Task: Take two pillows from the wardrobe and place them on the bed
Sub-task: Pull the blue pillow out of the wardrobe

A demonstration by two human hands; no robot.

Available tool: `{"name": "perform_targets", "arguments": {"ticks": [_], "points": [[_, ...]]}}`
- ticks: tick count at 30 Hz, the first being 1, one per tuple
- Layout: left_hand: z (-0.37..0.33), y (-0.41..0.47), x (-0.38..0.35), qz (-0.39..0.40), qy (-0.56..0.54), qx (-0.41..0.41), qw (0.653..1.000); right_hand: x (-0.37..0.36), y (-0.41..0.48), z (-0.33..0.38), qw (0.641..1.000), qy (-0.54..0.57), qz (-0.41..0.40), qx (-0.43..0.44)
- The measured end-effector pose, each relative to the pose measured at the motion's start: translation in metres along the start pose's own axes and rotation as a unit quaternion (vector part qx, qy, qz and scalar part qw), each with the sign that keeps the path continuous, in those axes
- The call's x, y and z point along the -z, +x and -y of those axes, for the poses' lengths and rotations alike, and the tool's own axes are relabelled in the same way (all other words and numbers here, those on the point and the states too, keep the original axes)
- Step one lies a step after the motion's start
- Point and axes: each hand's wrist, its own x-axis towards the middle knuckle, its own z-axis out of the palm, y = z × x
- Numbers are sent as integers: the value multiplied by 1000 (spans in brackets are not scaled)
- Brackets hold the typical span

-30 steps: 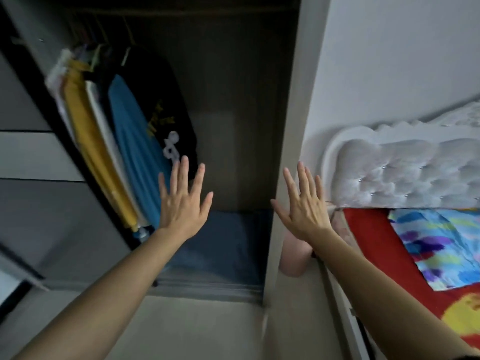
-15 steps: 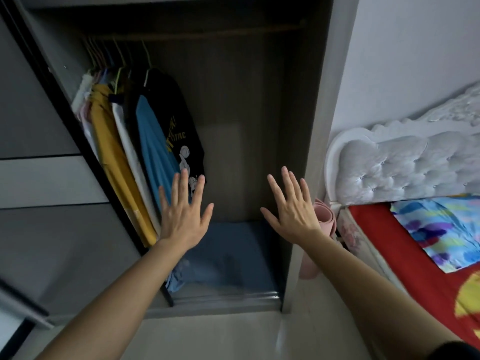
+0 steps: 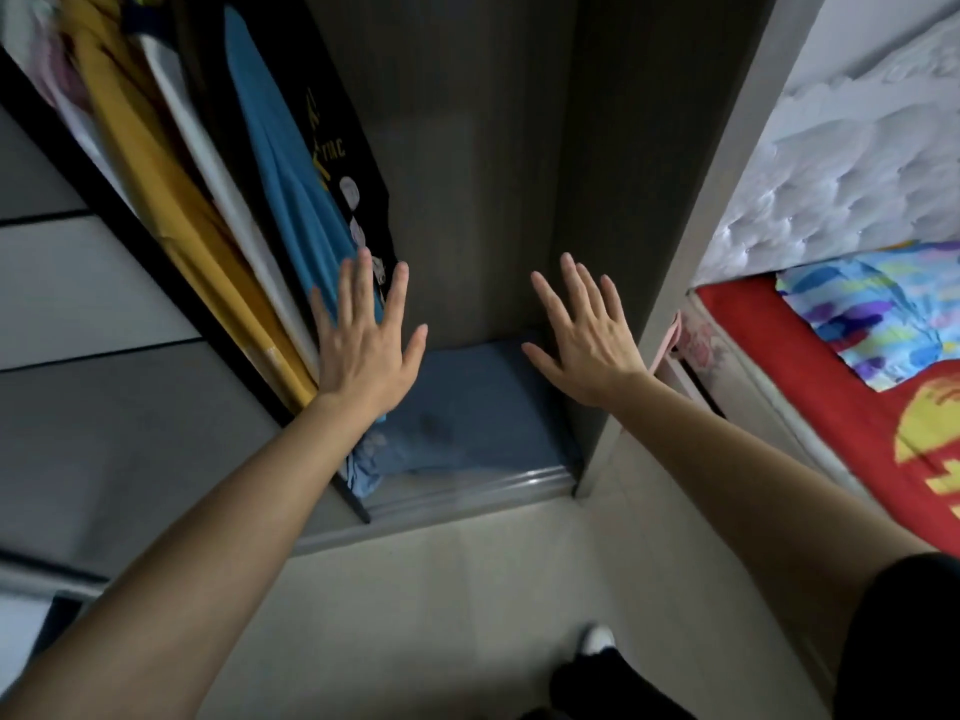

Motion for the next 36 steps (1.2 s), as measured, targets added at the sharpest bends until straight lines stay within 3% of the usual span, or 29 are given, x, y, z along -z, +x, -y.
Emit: {"name": "perform_targets", "arguments": {"ticks": [11, 23, 31, 36], "points": [[-7, 80, -131, 74, 18, -12, 997, -130, 88, -65, 993, 78, 62, -59], [-3, 84, -312, 248, -46, 88, 964, -315, 147, -67, 957, 127, 253, -55], [30, -5, -505, 373, -82, 67, 922, -499, 68, 2, 895, 174, 340, -232], [32, -84, -622, 447, -72, 38, 891, -612, -21, 45, 860, 166, 425, -231]]}}
